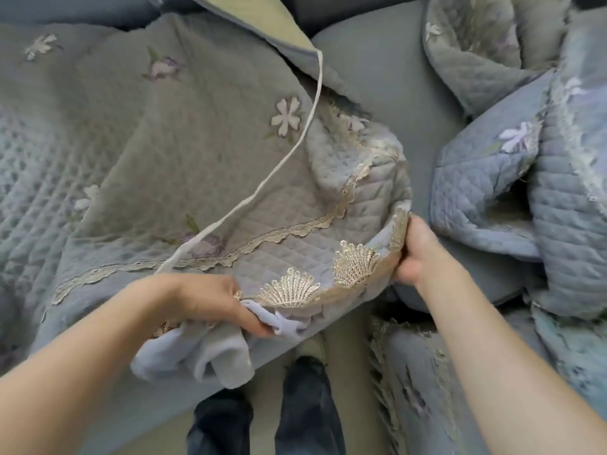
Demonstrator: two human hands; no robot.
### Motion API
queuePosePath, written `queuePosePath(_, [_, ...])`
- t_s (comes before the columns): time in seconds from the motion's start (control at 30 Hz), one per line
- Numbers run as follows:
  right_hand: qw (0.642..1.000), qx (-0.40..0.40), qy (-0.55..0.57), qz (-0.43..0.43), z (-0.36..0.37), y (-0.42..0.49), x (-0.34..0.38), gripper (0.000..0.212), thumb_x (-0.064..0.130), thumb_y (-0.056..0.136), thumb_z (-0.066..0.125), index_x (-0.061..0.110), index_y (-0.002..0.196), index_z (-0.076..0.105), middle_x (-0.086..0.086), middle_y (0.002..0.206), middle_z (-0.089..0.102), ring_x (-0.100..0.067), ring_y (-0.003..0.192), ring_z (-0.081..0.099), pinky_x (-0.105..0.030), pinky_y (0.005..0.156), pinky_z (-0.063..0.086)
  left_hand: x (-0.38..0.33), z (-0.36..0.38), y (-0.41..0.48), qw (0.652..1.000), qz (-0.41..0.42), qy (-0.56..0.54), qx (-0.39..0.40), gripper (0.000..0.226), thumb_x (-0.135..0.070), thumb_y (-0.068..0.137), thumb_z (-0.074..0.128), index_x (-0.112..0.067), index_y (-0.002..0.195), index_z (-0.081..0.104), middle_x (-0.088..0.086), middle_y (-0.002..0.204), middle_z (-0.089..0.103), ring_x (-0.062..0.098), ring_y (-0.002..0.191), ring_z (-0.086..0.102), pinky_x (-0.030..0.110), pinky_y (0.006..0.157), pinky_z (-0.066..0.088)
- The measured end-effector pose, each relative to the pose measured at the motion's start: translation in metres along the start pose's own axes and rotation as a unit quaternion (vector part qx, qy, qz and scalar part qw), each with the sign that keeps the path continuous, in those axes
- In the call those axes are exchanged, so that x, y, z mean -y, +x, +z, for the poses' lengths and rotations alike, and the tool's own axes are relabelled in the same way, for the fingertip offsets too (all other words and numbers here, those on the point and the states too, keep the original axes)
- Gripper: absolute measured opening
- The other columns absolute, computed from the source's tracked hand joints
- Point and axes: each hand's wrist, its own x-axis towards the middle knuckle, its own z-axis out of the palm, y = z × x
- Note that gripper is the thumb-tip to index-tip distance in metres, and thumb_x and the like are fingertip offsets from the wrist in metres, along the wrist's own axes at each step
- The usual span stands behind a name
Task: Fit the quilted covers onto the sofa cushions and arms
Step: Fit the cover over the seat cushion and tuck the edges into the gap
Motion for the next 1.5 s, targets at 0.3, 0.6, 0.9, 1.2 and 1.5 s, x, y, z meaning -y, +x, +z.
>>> queuePosePath(0.3, [0.757, -0.286, -0.556, -0.189, -0.076, 0.013, -0.022, 0.019, 0.015, 0.085, 0.057, 0.001, 0.092, 0.068, -0.025, 0.095, 0.067, -0.039, 0.095, 0.062, -0.035, 0.072, 0.045, -0.041, 0.038, 0.032, 0.956, -0.133, 0.254, 0.059, 0.061, -0.075, 0.056, 0.061, -0.027, 0.092, 0.067, -0.007, 0.09, 0.067, 0.016, 0.081, 0.06, 0.029, 0.075, 0.049])
queuePosePath(0.6, [0.85, -0.342, -0.38, -0.127, -0.073, 0.059, -0.07, 0.04, 0.027, 0.091, 0.053, -0.005, 0.115, 0.052, -0.026, 0.118, 0.059, -0.04, 0.109, 0.055, -0.038, 0.085, 0.043, -0.114, 0.034, 0.075, 0.855, 0.242, 0.137, -0.438, 0.015, -0.029, 0.086, 0.054, -0.017, 0.081, 0.062, -0.006, 0.079, 0.06, 0.013, 0.072, 0.056, 0.031, 0.064, 0.048])
queuePosePath(0.9, [0.922, -0.353, -0.148, -0.059, -0.07, 0.07, -0.072, 0.034, 0.031, 0.088, 0.052, 0.002, 0.104, 0.058, -0.016, 0.108, 0.063, -0.03, 0.091, 0.056, -0.034, 0.076, 0.042, -0.202, -0.012, 0.164, 0.805, 0.235, 0.416, -0.351, 0.032, -0.032, 0.098, 0.035, -0.018, 0.112, 0.061, 0.003, 0.117, 0.055, 0.024, 0.111, 0.049, 0.032, 0.079, 0.036])
queuePosePath(1.2, [0.97, -0.231, 0.036, -0.072, -0.088, 0.08, -0.086, 0.013, 0.036, 0.081, 0.064, 0.027, 0.091, 0.066, 0.001, 0.105, 0.069, -0.015, 0.097, 0.064, -0.036, 0.088, 0.051, -0.208, -0.004, 0.195, 0.752, 0.239, 0.505, -0.349, 0.033, -0.033, 0.096, 0.034, -0.016, 0.11, 0.059, 0.003, 0.115, 0.056, 0.024, 0.114, 0.045, 0.039, 0.112, 0.02])
queuePosePath(1.5, [0.958, -0.235, -0.041, -0.16, -0.098, 0.086, -0.102, 0.02, 0.049, 0.072, 0.055, 0.031, 0.075, 0.06, 0.018, 0.089, 0.063, 0.003, 0.083, 0.056, -0.022, 0.074, 0.043, -0.214, -0.014, 0.2, 0.761, 0.267, 0.505, -0.308, 0.036, -0.039, 0.093, 0.038, -0.017, 0.109, 0.061, 0.001, 0.113, 0.059, 0.022, 0.108, 0.051, 0.035, 0.094, 0.038])
